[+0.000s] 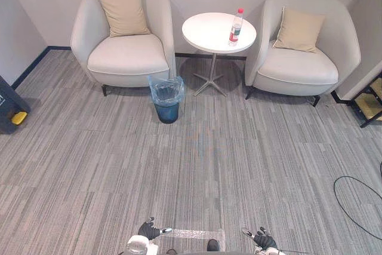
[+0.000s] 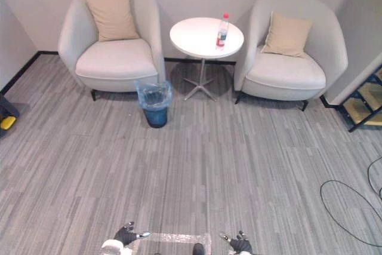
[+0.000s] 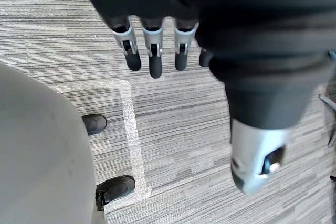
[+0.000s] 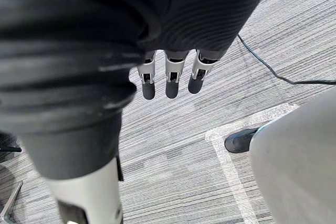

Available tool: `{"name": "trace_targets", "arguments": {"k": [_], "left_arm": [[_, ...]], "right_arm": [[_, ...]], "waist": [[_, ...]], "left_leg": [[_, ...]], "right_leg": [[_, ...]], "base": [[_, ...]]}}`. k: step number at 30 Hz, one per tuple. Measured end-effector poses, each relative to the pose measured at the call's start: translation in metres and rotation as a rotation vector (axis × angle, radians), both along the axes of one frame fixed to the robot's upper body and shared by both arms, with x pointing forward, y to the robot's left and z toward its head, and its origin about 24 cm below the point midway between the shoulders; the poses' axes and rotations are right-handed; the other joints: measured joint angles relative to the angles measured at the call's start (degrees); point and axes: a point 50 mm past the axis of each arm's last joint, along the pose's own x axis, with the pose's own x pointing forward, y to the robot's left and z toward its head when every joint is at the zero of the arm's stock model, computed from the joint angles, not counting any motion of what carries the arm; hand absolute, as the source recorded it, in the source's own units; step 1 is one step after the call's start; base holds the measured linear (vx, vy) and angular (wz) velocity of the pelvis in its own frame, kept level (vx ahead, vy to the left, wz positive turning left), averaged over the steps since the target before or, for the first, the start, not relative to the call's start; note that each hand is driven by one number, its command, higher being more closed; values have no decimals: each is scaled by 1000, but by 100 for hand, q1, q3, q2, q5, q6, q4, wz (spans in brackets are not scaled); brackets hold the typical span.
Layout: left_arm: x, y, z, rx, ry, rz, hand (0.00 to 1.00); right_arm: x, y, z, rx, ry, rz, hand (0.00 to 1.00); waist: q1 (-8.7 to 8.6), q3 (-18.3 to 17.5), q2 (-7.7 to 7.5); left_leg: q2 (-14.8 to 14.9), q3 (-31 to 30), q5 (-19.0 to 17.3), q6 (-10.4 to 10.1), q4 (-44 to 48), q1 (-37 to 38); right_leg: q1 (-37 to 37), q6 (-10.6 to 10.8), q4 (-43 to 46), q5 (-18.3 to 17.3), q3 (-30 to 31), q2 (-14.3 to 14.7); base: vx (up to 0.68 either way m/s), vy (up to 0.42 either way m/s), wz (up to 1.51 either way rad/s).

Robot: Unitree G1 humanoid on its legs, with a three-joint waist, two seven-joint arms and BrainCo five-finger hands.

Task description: Gather rubbish on tea table into small bin, then transfer packed bag to large trash can.

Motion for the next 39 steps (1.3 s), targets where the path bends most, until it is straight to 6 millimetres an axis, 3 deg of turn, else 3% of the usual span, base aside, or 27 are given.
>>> {"name": "trace_targets", "arguments": {"k": [27,33,36,37,38,39], "left_arm": [[0,-1,-1,-4,8,-19,0],[6,-3,1,-4,-5,-41,0],[10,-4,2,-5,-16,-47,0],[12,-3,3,-2,-21,-47,0],[14,-3,4,-2,-27,-47,0],[20,-5,6,-10,-52,-46,0]], "right_arm": [[1,2,0,5,-1,6,0],[3,2,0,10,-10,-2,0],[4,1,1,18,-22,-31,0],[4,2,1,22,-24,-41,0],[4,1,1,23,-25,-46,0],[4,-1,1,24,-33,-66,0]], "waist": [[-44,12,-36],[-65,72,-22],[-81,164,36],[-86,199,-16],[-87,227,-29],[-84,298,42]], "left_leg": [[52,194,-30,-31,-1,73],[162,343,-146,-150,111,71],[299,361,-495,-334,807,-194],[376,436,-659,-549,1605,-485],[402,484,-668,-563,1989,-619],[525,519,-665,-566,2962,-944]], "right_leg": [[1,-9,-3,9,174,46],[2,-24,7,1,276,143],[20,-67,38,-101,282,230],[103,-208,38,-203,282,243],[133,-266,48,-246,308,244],[154,-342,265,-404,454,310]], "base": [[-2,-1,-3],[3,-21,-11],[28,-52,-7],[15,-49,-7],[37,-89,-25],[67,-88,-45]]}}
